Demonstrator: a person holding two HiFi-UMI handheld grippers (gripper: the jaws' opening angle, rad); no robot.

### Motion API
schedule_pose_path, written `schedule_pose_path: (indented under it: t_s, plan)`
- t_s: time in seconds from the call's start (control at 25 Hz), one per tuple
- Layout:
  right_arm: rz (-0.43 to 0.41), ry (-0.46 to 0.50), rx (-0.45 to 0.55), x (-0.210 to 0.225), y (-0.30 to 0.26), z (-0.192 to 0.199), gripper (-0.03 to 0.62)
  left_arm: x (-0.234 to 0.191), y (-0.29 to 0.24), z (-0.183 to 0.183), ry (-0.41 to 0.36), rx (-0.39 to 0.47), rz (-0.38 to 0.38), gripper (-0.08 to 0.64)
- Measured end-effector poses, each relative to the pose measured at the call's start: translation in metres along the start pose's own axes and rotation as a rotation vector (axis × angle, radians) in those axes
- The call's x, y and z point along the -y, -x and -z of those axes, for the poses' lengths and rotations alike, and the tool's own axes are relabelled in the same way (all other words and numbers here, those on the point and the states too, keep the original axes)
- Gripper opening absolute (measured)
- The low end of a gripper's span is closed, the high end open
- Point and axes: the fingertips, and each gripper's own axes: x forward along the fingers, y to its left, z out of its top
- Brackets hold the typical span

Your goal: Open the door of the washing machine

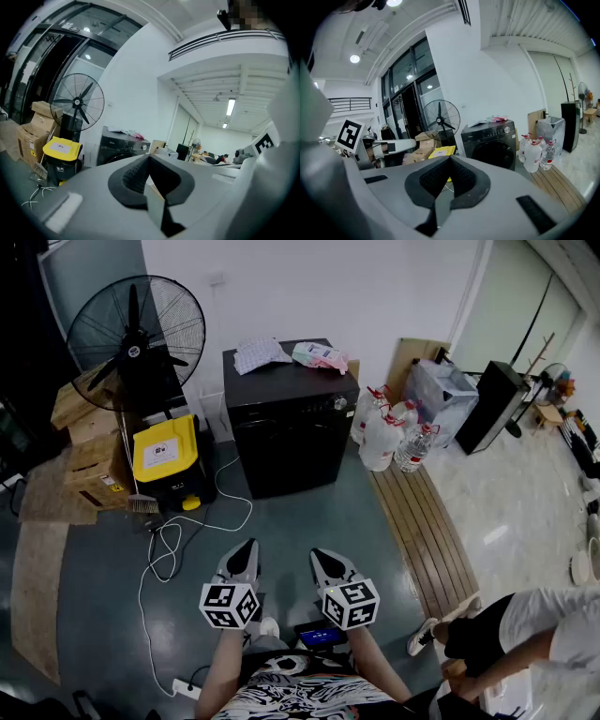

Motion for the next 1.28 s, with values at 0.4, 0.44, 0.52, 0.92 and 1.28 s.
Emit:
schedule_pose_path:
  t_s: [0.4,0.44,0.52,0.92,1.28]
  plan:
    - [0.038,0.042,-0.001,0.003,0.010,-0.001,0.002,0.004,0.006,0.005,-0.011,-0.009,0.012,0.006]
    - [0.042,0.043,0.001,0.005,0.011,-0.001,0.002,0.003,0.005,0.005,-0.006,-0.006,0.008,0.006]
    - [0.050,0.048,0.005,0.009,0.014,-0.002,0.002,0.002,0.005,0.005,-0.001,-0.003,-0.001,0.009]
    - [0.081,-0.028,0.080,0.040,0.024,-0.006,0.152,0.016,-0.012,0.007,0.011,0.016,0.056,0.175]
    - [0.129,-0.027,0.082,0.077,0.007,-0.021,0.144,-0.010,-0.055,0.006,-0.092,-0.025,-0.032,0.176]
